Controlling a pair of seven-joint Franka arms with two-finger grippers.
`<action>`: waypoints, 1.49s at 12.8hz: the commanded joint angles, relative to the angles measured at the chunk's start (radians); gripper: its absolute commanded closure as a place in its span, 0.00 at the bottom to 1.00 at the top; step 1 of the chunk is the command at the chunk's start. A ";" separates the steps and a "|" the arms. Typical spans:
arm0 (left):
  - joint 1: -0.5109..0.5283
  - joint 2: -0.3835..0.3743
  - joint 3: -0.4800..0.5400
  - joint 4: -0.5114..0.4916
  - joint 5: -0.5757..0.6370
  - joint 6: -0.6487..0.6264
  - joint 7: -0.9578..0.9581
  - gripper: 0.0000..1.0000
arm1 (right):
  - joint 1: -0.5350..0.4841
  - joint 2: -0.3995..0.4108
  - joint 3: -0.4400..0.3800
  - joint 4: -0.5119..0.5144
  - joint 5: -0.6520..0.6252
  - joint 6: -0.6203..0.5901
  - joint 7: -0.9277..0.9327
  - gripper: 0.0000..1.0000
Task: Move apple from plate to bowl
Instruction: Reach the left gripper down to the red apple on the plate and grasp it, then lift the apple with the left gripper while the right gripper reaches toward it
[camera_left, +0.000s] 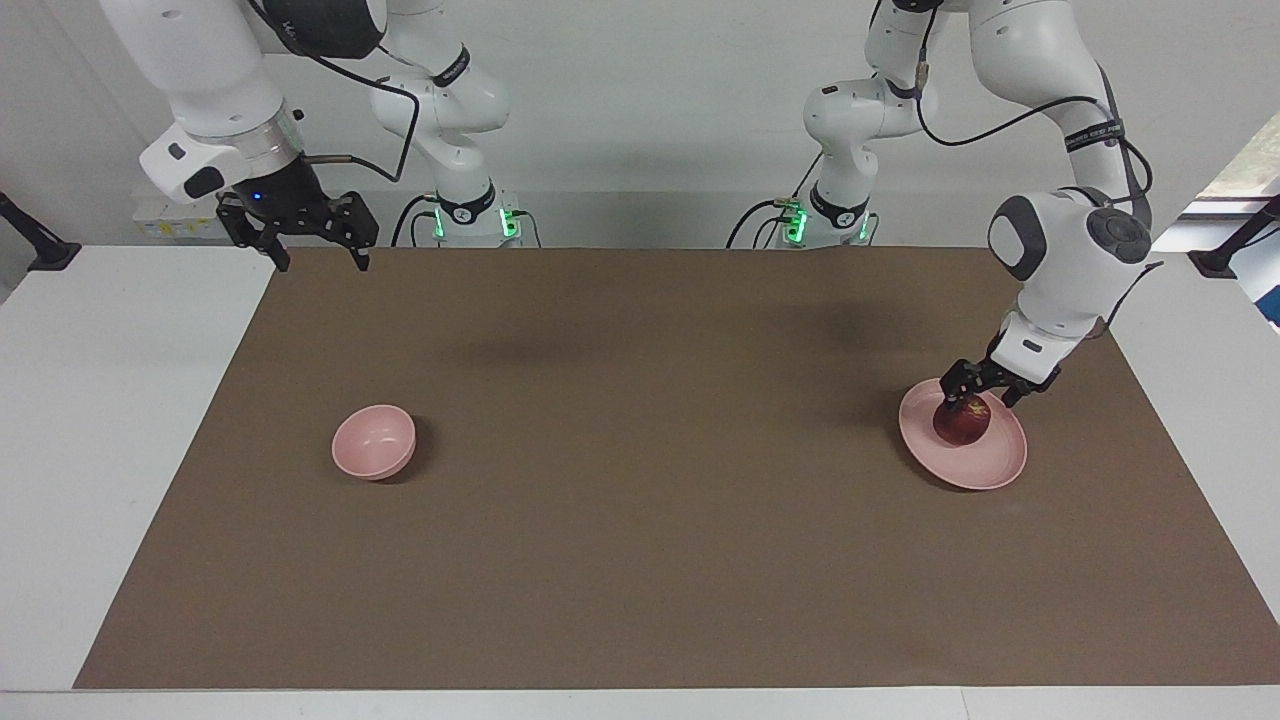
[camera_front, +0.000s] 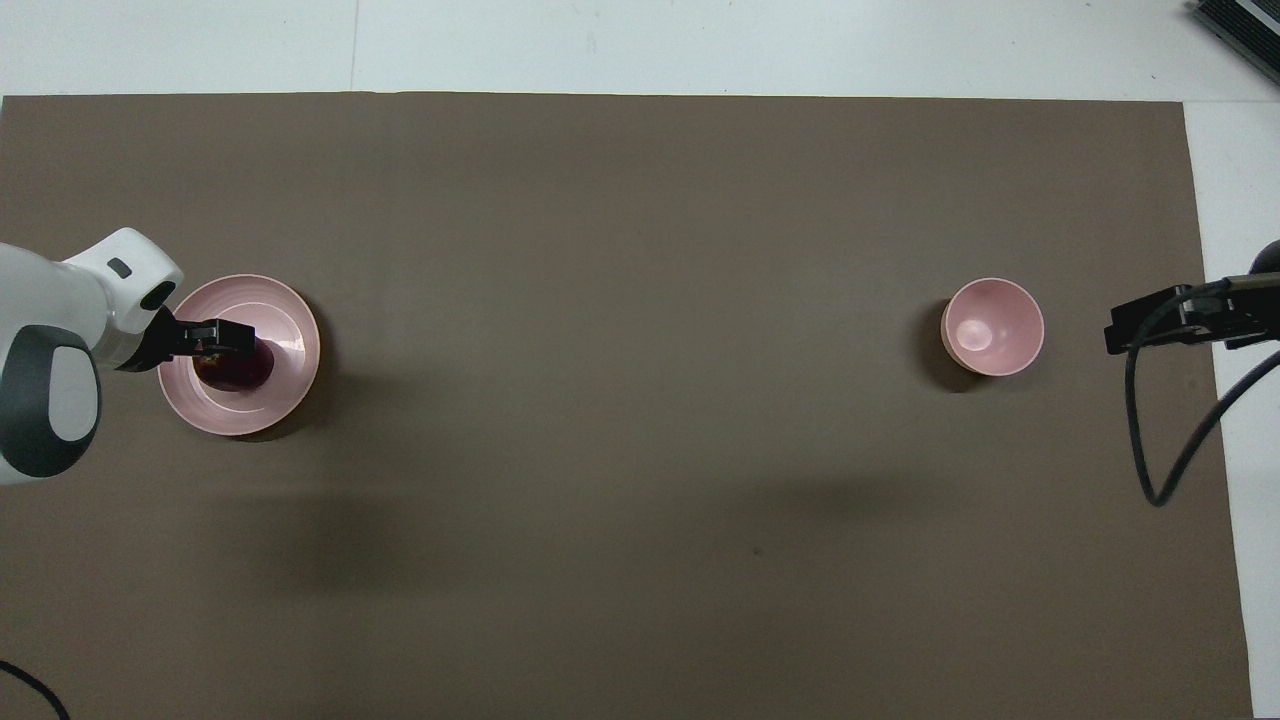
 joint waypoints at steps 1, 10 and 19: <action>0.032 0.020 -0.007 -0.016 0.023 0.056 0.010 0.00 | 0.003 -0.012 -0.010 -0.005 0.021 -0.006 -0.017 0.00; 0.026 0.049 -0.010 -0.054 0.023 0.103 -0.036 0.22 | 0.003 -0.012 -0.010 -0.005 0.021 -0.005 -0.017 0.00; 0.023 0.056 -0.012 0.183 0.003 -0.276 -0.226 1.00 | 0.002 -0.012 -0.023 -0.005 0.021 -0.007 -0.017 0.00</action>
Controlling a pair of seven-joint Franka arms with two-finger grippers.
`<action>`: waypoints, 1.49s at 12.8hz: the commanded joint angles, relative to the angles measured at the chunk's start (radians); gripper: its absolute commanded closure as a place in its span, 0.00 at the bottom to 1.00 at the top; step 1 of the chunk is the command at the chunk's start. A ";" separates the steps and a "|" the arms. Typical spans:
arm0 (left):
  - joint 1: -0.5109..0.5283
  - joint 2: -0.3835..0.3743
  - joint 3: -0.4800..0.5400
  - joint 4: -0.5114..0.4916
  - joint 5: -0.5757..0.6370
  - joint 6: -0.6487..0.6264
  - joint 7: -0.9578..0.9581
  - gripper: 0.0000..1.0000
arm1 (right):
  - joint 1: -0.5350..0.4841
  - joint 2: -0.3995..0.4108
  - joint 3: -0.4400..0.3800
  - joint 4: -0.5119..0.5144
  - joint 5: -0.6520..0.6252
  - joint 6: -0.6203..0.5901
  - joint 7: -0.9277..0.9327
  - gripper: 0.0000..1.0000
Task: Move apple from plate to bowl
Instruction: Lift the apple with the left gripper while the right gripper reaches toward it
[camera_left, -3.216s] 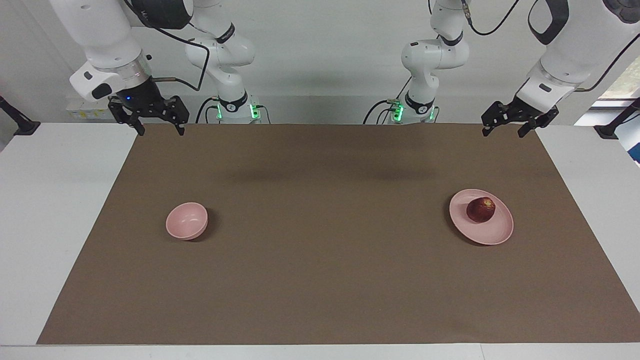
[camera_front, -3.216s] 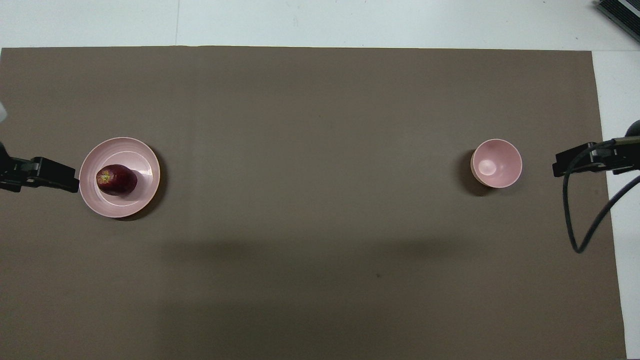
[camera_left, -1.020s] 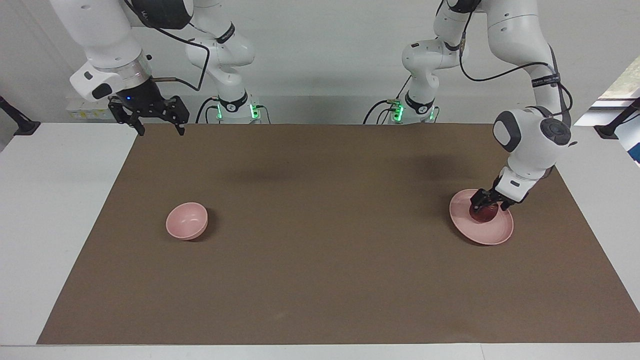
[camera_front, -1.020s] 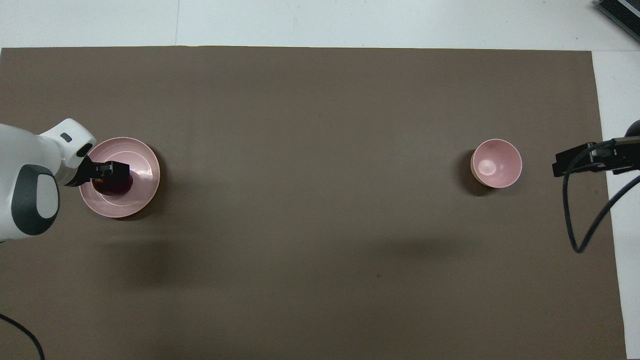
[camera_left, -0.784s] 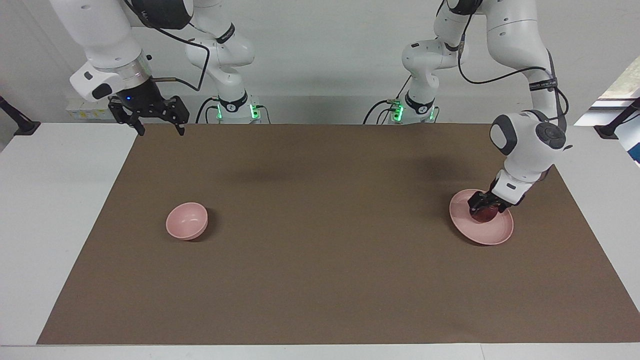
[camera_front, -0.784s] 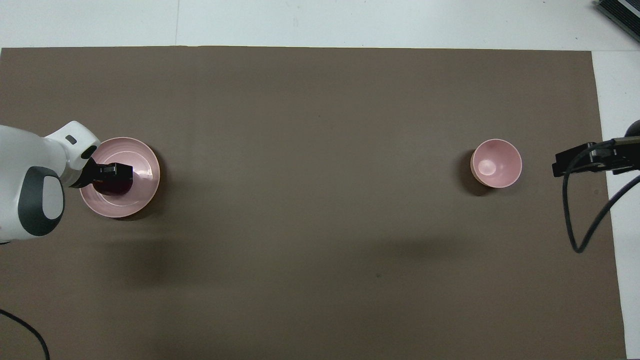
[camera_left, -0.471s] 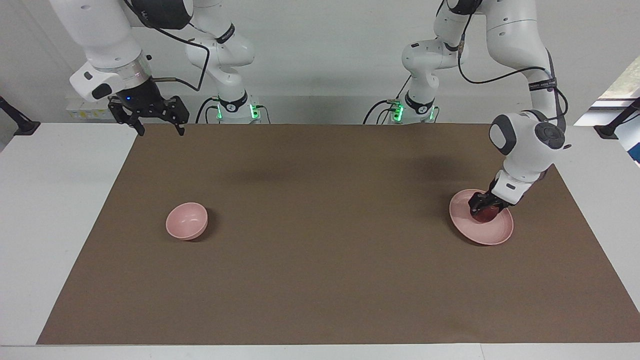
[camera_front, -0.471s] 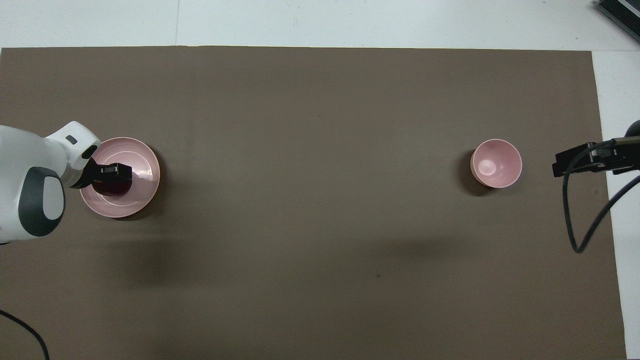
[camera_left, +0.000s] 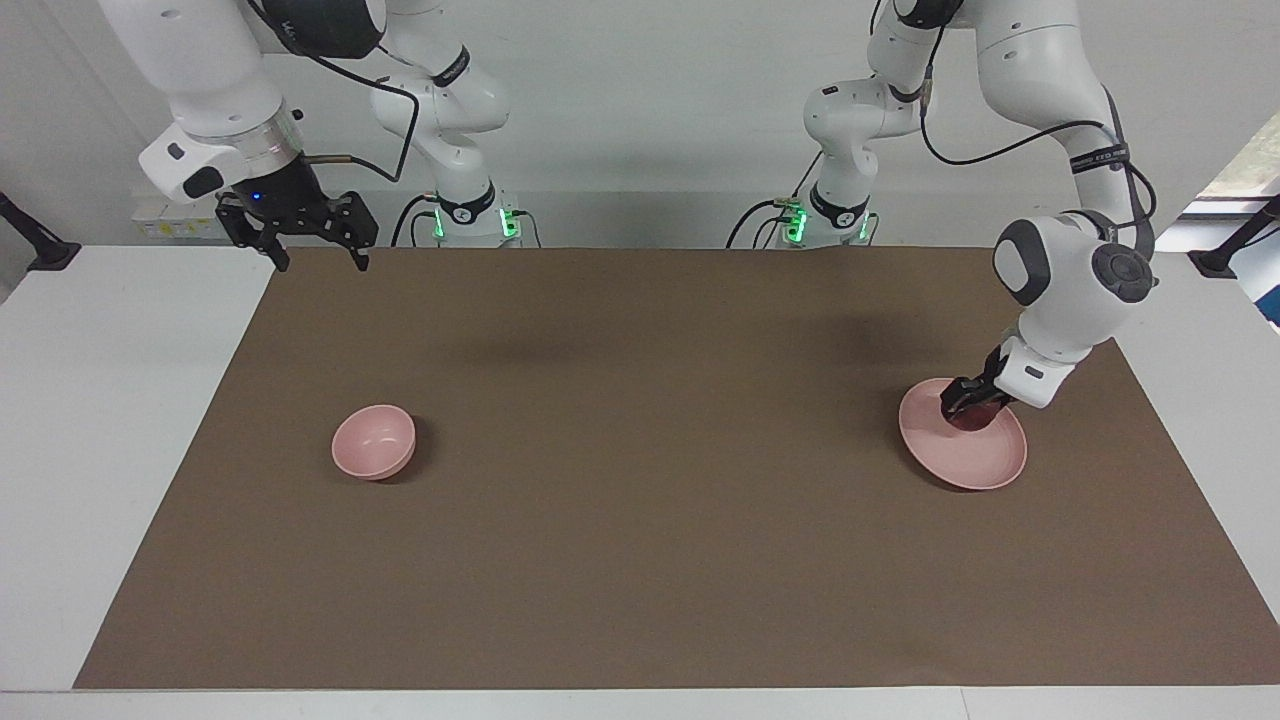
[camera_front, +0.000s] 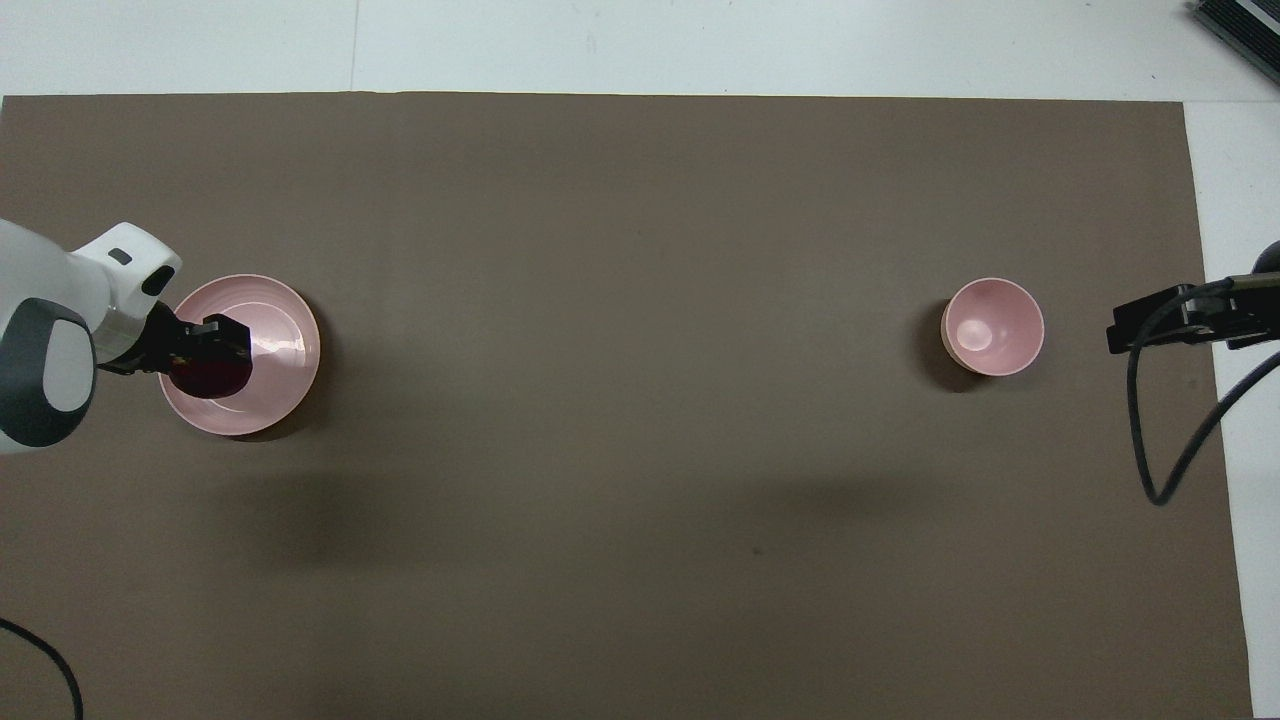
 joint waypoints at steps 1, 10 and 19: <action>-0.004 0.002 -0.005 0.108 -0.027 -0.136 -0.157 1.00 | 0.003 -0.020 -0.014 -0.012 0.021 -0.028 -0.026 0.00; -0.070 0.054 -0.012 0.230 -0.445 -0.274 -0.677 1.00 | -0.020 -0.027 -0.016 -0.136 0.387 0.069 -0.018 0.00; -0.136 0.048 -0.153 0.262 -0.697 -0.259 -0.978 1.00 | 0.127 0.091 -0.011 -0.373 0.861 0.361 -0.303 0.00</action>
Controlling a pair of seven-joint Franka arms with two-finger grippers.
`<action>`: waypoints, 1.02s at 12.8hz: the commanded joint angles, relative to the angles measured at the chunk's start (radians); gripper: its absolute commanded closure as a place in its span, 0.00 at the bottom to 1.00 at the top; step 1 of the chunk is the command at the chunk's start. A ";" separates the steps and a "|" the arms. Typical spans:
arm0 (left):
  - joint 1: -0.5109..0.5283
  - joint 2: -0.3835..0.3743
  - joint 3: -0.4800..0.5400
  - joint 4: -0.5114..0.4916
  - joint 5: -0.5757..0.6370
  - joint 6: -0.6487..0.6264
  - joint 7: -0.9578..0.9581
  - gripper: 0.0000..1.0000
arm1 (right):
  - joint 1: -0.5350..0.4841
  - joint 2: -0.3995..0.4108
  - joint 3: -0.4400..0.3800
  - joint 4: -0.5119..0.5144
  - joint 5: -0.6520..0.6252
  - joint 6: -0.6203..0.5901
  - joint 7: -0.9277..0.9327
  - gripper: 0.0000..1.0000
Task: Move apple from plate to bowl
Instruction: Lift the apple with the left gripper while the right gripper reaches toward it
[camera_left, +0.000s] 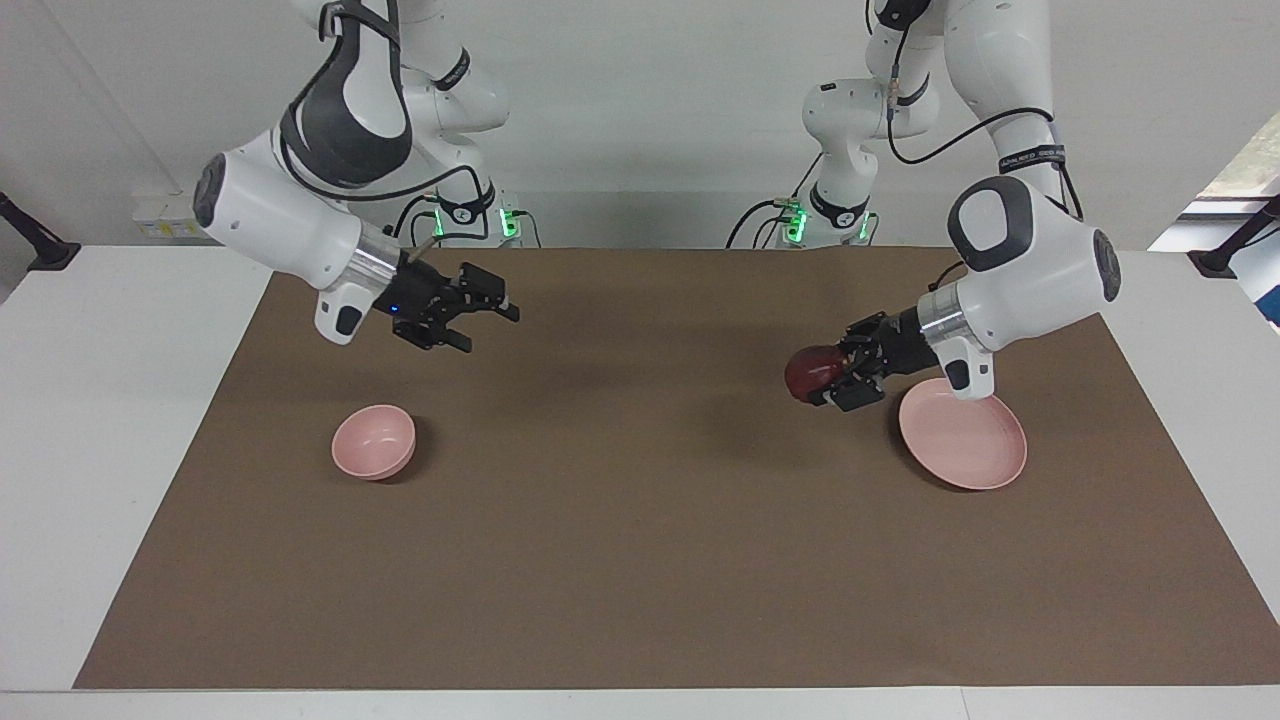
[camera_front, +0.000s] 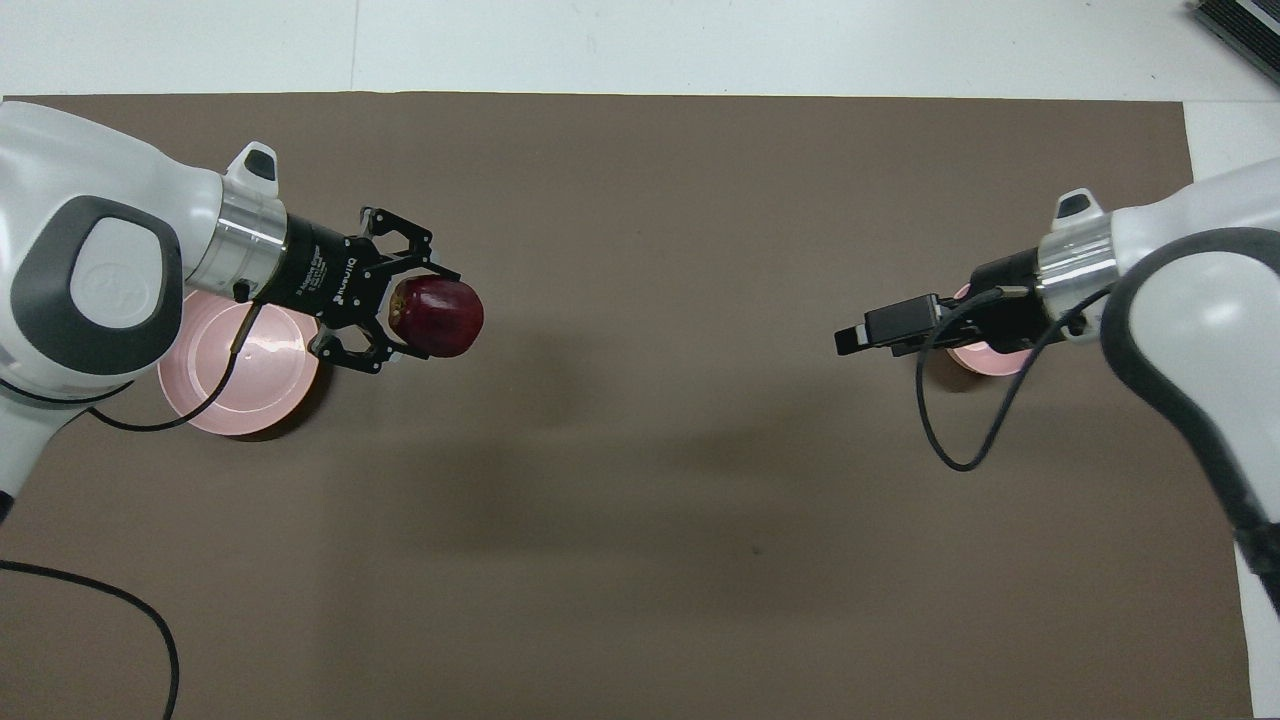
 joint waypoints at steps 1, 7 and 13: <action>-0.004 0.007 -0.024 0.014 -0.072 -0.004 -0.020 1.00 | 0.048 -0.015 0.000 -0.100 0.213 0.080 -0.075 0.00; -0.039 -0.016 -0.062 -0.036 -0.392 0.059 -0.031 1.00 | 0.122 -0.032 0.003 -0.170 0.481 0.156 -0.233 0.00; -0.079 -0.037 -0.107 -0.067 -0.488 0.129 -0.030 1.00 | 0.148 -0.044 0.006 -0.196 0.694 0.150 -0.397 0.00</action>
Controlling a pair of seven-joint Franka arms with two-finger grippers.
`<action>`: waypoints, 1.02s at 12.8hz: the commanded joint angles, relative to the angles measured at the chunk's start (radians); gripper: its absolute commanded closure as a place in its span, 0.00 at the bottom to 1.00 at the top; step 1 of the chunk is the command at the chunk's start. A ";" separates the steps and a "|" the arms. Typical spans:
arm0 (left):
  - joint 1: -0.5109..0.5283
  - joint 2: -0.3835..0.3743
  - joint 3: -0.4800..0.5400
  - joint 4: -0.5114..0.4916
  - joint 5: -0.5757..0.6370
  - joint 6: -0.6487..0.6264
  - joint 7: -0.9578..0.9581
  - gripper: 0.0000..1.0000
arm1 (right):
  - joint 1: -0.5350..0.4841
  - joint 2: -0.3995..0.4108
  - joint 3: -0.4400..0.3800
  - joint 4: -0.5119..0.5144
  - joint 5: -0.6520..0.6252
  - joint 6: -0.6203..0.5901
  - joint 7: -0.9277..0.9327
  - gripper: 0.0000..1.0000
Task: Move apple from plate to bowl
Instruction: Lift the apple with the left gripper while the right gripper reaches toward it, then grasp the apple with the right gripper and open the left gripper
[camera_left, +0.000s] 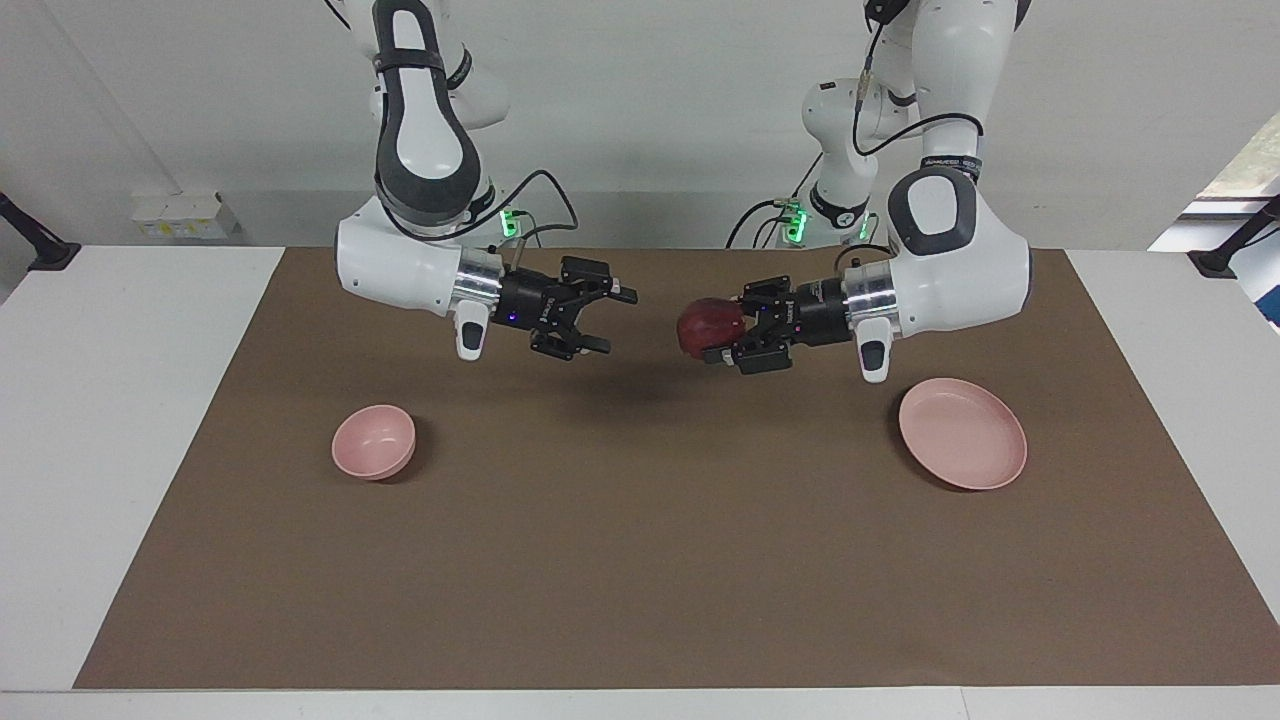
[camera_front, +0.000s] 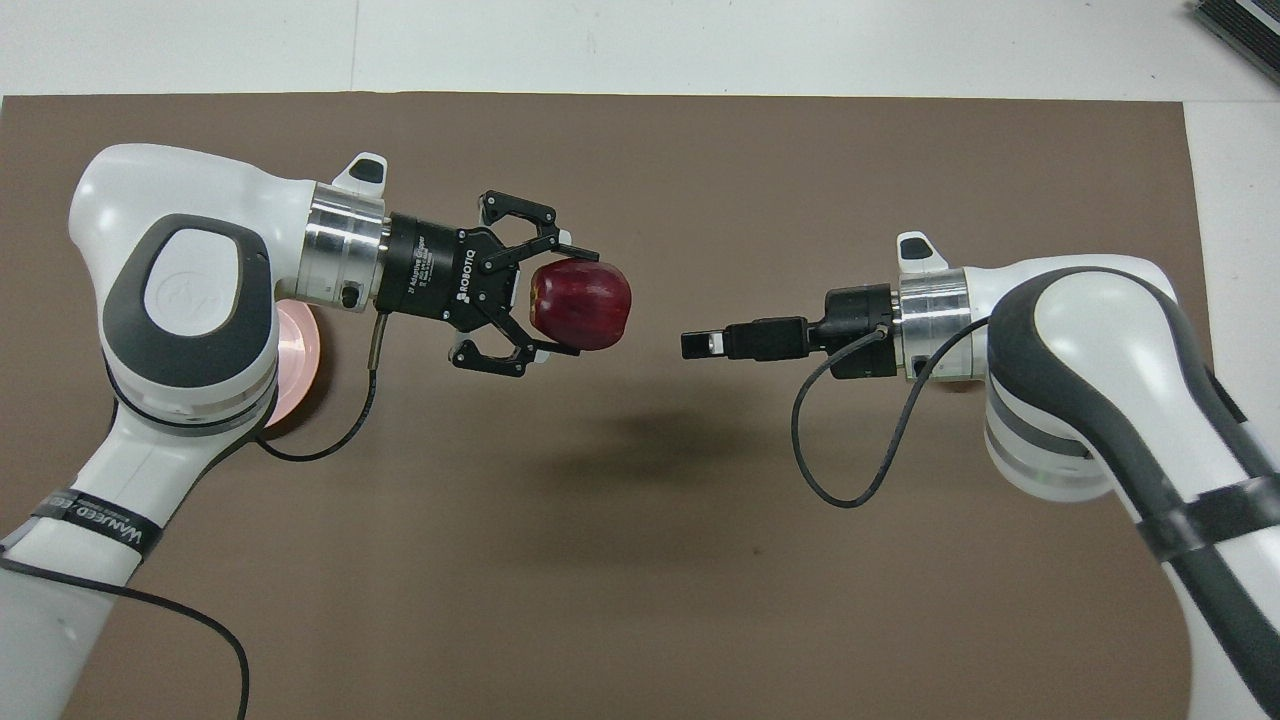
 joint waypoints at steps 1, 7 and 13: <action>-0.062 -0.052 -0.005 -0.069 -0.030 0.101 -0.012 1.00 | 0.006 -0.040 0.003 -0.046 0.111 0.017 -0.070 0.00; -0.120 -0.075 -0.006 -0.110 -0.032 0.152 -0.016 1.00 | 0.039 -0.042 0.003 -0.050 0.190 0.026 -0.111 0.00; -0.156 -0.083 -0.006 -0.110 -0.032 0.154 -0.031 1.00 | 0.040 -0.015 0.004 -0.061 0.193 0.051 -0.223 0.00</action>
